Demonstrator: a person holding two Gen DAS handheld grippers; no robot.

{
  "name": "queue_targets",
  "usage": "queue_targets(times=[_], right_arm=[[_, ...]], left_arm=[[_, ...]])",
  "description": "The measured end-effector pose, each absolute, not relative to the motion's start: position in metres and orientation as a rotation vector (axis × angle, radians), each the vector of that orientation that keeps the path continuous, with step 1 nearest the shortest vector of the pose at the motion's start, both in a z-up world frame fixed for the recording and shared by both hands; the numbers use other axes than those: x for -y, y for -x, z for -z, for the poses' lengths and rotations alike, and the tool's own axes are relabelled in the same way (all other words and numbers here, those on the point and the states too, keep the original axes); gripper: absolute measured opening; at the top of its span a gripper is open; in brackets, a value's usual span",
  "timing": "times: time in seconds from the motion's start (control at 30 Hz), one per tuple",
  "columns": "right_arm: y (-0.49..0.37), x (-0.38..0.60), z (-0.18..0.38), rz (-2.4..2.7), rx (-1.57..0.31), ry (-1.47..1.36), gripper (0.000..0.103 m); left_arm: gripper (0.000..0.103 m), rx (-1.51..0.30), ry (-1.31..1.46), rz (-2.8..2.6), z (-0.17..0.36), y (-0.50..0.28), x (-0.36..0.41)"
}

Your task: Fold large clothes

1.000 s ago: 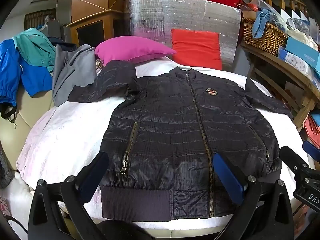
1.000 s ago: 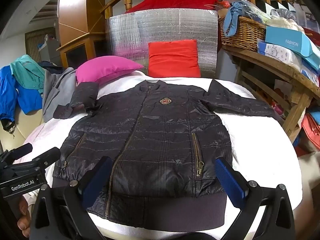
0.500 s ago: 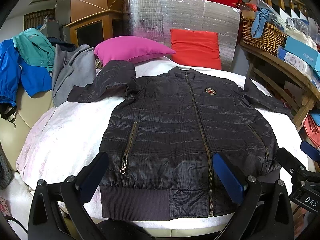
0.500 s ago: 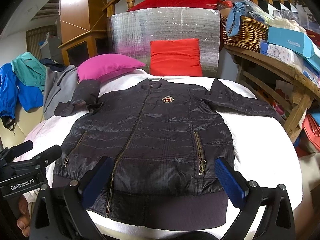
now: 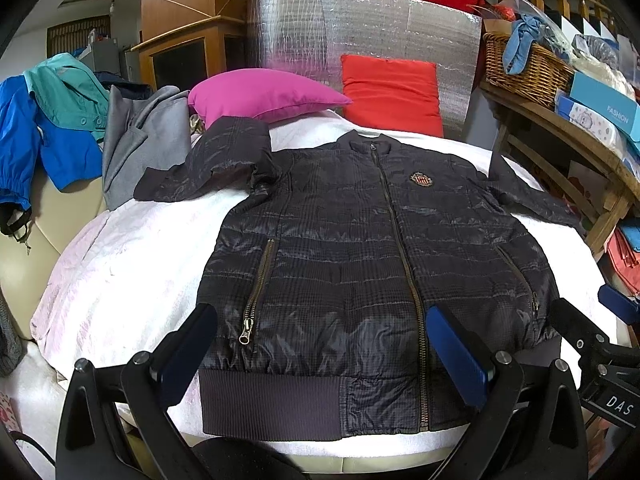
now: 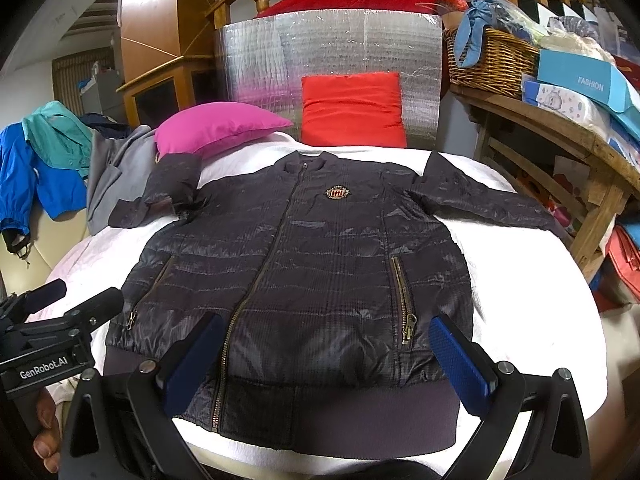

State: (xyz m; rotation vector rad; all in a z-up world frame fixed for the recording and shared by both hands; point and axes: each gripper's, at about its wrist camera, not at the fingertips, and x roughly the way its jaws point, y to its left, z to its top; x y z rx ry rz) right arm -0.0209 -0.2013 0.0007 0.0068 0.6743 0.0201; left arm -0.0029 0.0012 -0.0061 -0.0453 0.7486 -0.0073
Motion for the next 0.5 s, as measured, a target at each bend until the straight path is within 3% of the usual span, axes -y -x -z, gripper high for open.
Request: queue_targets(times=[0.5], right_arm=[[0.0156, 0.2083, 0.0088, -0.024, -0.698, -0.031, 0.103]], left_arm=[[0.103, -0.789, 0.077, 0.022, 0.0113, -0.0034, 0.0030]])
